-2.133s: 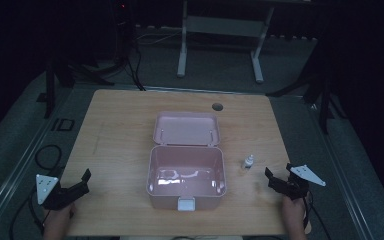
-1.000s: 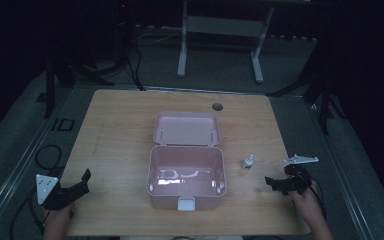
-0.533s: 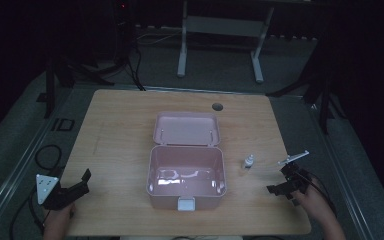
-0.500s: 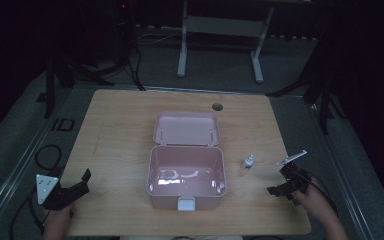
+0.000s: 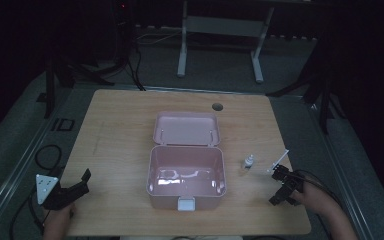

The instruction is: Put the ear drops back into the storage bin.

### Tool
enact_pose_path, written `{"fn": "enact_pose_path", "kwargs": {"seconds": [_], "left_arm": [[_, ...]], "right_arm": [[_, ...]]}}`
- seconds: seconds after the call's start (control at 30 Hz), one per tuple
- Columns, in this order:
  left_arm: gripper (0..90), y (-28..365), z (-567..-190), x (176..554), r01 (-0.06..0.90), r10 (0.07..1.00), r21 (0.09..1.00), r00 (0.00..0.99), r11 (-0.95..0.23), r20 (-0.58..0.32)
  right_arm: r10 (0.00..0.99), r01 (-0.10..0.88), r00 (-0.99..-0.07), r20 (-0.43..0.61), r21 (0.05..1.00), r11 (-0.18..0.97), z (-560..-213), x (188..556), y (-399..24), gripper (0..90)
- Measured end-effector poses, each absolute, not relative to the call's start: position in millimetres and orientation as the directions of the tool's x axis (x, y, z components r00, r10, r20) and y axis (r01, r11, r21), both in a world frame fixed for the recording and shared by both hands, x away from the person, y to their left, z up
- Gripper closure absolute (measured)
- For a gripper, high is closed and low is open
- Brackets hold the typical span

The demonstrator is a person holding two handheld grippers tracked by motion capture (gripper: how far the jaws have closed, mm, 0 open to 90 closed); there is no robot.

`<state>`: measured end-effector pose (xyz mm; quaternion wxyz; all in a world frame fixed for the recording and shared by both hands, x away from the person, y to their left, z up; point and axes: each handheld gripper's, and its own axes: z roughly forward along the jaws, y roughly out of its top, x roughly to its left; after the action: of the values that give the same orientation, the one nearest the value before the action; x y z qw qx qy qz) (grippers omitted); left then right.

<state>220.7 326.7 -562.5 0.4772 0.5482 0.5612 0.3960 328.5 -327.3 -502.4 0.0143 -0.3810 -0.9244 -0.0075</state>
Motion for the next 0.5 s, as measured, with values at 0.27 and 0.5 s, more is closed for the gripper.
{"fn": "enact_pose_path", "kwargs": {"seconds": [0.27, 0.5], "left_arm": [[0.5, 326.9, -562.5, 220.7, 0.237, 0.993, 0.968, 0.057, 0.086, -0.102], [0.5, 326.6, -562.5, 220.6, 0.236, 0.993, 0.968, 0.057, 0.083, -0.099]], "right_arm": [[0.684, 0.679, -0.728, 0.052, -0.082, 0.730, -503.6, 329.8, -320.7, 10.0], [0.694, 0.690, -0.717, 0.066, -0.076, 0.720, -500.2, 335.0, -319.6, 10.0]]}}
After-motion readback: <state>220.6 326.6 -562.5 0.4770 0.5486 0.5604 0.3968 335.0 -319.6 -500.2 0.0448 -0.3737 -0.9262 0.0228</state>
